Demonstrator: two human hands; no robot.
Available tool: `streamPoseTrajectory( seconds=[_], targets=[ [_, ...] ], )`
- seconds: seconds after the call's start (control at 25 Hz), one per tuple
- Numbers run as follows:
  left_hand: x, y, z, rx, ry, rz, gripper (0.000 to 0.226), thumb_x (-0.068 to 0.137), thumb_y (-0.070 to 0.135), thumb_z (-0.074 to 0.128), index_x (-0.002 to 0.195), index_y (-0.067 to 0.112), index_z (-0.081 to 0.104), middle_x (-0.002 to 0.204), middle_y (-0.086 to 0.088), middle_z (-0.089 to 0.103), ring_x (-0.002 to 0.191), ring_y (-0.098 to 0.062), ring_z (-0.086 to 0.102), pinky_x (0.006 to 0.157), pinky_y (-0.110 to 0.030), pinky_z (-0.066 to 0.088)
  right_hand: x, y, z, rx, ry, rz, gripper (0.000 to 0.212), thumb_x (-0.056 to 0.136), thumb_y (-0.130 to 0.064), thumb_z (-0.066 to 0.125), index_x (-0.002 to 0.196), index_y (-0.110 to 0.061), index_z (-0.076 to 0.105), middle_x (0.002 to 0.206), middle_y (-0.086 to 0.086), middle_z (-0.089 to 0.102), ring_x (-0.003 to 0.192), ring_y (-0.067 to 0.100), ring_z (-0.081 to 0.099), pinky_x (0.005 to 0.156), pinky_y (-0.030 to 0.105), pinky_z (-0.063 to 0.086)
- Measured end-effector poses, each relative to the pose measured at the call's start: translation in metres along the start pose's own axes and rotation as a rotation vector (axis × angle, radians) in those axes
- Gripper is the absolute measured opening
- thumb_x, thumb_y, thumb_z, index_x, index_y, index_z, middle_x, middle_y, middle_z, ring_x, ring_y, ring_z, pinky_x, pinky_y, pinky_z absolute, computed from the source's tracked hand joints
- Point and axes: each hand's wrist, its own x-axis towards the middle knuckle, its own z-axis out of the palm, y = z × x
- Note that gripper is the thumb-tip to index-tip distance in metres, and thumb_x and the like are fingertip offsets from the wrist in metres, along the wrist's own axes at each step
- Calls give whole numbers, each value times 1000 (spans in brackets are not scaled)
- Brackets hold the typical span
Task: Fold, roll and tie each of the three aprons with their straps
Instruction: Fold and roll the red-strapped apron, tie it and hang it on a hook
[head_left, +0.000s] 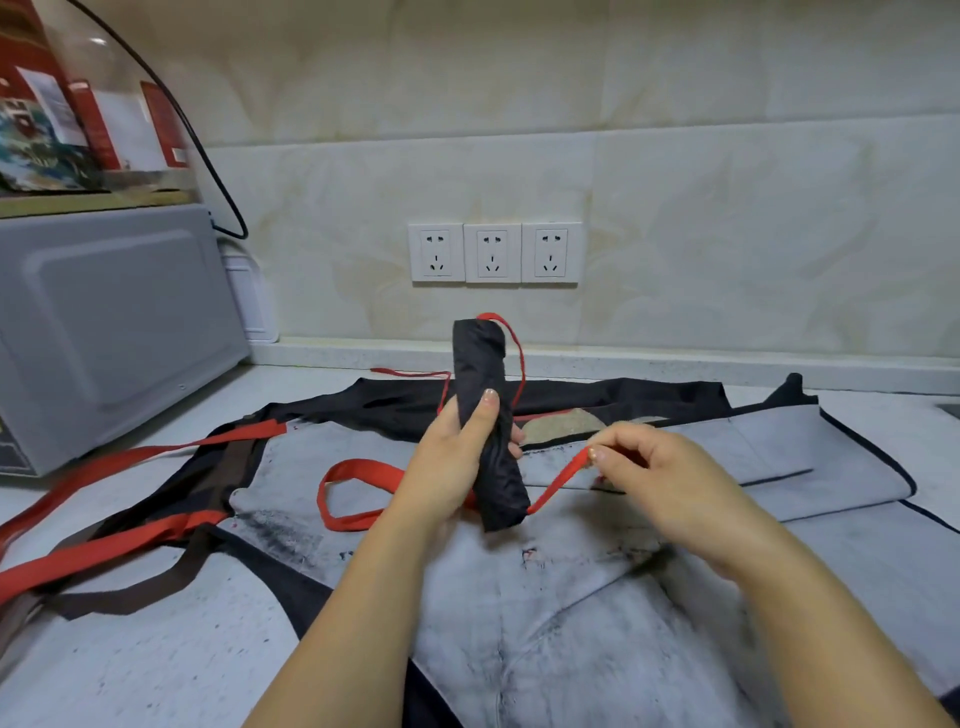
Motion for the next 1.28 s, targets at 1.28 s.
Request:
streamPoseTrajectory(
  seconds=[1.28],
  targets=[
    [-21, -2, 22, 76, -547, -371, 38, 98, 47, 46, 80, 28, 75, 66, -8, 53, 58, -21, 50, 61, -31, 44, 21, 18, -3, 1382, 448, 313, 25, 91, -43, 60, 105, -23, 63, 72, -4, 53, 52, 8, 39, 45, 20, 25]
  ],
)
